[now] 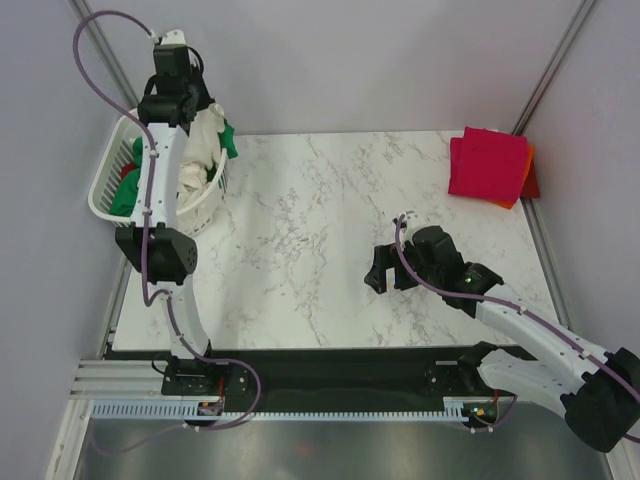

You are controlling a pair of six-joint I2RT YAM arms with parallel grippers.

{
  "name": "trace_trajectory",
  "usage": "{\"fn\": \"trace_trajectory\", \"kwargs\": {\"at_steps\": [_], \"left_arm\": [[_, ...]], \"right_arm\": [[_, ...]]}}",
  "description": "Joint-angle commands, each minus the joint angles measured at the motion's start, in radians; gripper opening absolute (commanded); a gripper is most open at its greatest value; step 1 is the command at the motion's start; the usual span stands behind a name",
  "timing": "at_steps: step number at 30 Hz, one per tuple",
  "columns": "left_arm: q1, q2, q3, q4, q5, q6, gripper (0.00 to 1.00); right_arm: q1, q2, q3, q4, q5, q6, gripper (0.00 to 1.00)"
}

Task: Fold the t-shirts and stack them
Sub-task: Grab the tshirt from the pile, then move the tshirt to the center of the board, then flatten the tshirt out

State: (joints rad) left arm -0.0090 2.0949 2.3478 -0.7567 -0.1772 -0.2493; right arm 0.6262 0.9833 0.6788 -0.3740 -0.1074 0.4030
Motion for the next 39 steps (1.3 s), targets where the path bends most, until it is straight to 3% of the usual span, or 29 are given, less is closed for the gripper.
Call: {"fn": "trace_trajectory", "kwargs": {"at_steps": [1, 4, 8, 12, 13, 15, 16, 18, 19, 20, 22, 25, 28, 29, 32, 36, 39], "left_arm": [[-0.141, -0.188, 0.194, 0.065, -0.022, 0.126, 0.02], [-0.284, -0.254, 0.249, 0.097, 0.002, 0.186, 0.02], [-0.558, -0.331, 0.254, 0.190, -0.016, 0.310, 0.02], [-0.644, -0.380, 0.200, 0.200, -0.048, 0.302, 0.02], [-0.645, -0.416, 0.120, 0.201, -0.048, 0.280, 0.02], [-0.643, -0.452, 0.009, 0.198, -0.050, 0.221, 0.19], [-0.644, -0.476, -0.139, 0.201, -0.032, 0.199, 0.27], [-0.645, -0.512, -0.281, 0.195, 0.011, 0.133, 0.64], [-0.646, -0.506, -0.385, 0.159, 0.121, 0.121, 0.96], [-0.648, -0.465, -0.418, 0.117, 0.168, 0.087, 1.00], [-0.669, -0.431, -0.502, 0.024, 0.200, 0.041, 1.00], [-0.692, -0.507, -0.704, 0.055, 0.132, -0.011, 1.00], [-0.692, -0.619, -0.821, 0.066, 0.030, -0.045, 1.00], [-0.691, -0.643, -0.841, 0.063, 0.013, -0.045, 1.00], [-0.691, -0.742, -0.918, 0.056, -0.059, -0.051, 1.00], [-0.603, -0.908, -1.007, 0.049, -0.114, -0.064, 1.00], [-0.442, -1.008, -1.061, -0.021, -0.062, -0.160, 1.00]], "right_arm": [[0.003, -0.020, 0.002, 0.020, 0.032, -0.010, 0.98], [0.001, -0.069, 0.010, -0.020, 0.188, 0.016, 0.98], [-0.003, -0.121, 0.076, -0.137, 0.444, 0.075, 0.98], [-0.022, -0.146, 0.157, -0.239, 0.580, 0.134, 0.98], [-0.025, -0.146, 0.166, -0.250, 0.594, 0.140, 0.98], [-0.026, -0.147, 0.186, -0.293, 0.623, 0.157, 0.98], [-0.028, -0.147, 0.197, -0.310, 0.661, 0.175, 0.98], [-0.028, -0.156, 0.223, -0.356, 0.692, 0.184, 0.98], [-0.029, -0.161, 0.231, -0.367, 0.712, 0.195, 0.98], [-0.029, -0.176, 0.241, -0.376, 0.719, 0.198, 0.98], [-0.031, -0.186, 0.249, -0.376, 0.704, 0.189, 0.98], [-0.029, -0.176, 0.268, -0.373, 0.663, 0.175, 0.98], [-0.031, -0.146, 0.234, -0.275, 0.455, 0.103, 0.98], [-0.031, -0.131, 0.222, -0.199, 0.276, 0.083, 0.98], [-0.002, 0.033, 0.179, -0.073, 0.001, 0.111, 0.98], [0.276, 0.172, 0.197, 0.010, 0.090, 0.134, 0.98], [0.386, 0.296, 0.244, 0.069, 0.086, 0.151, 0.98]]}}
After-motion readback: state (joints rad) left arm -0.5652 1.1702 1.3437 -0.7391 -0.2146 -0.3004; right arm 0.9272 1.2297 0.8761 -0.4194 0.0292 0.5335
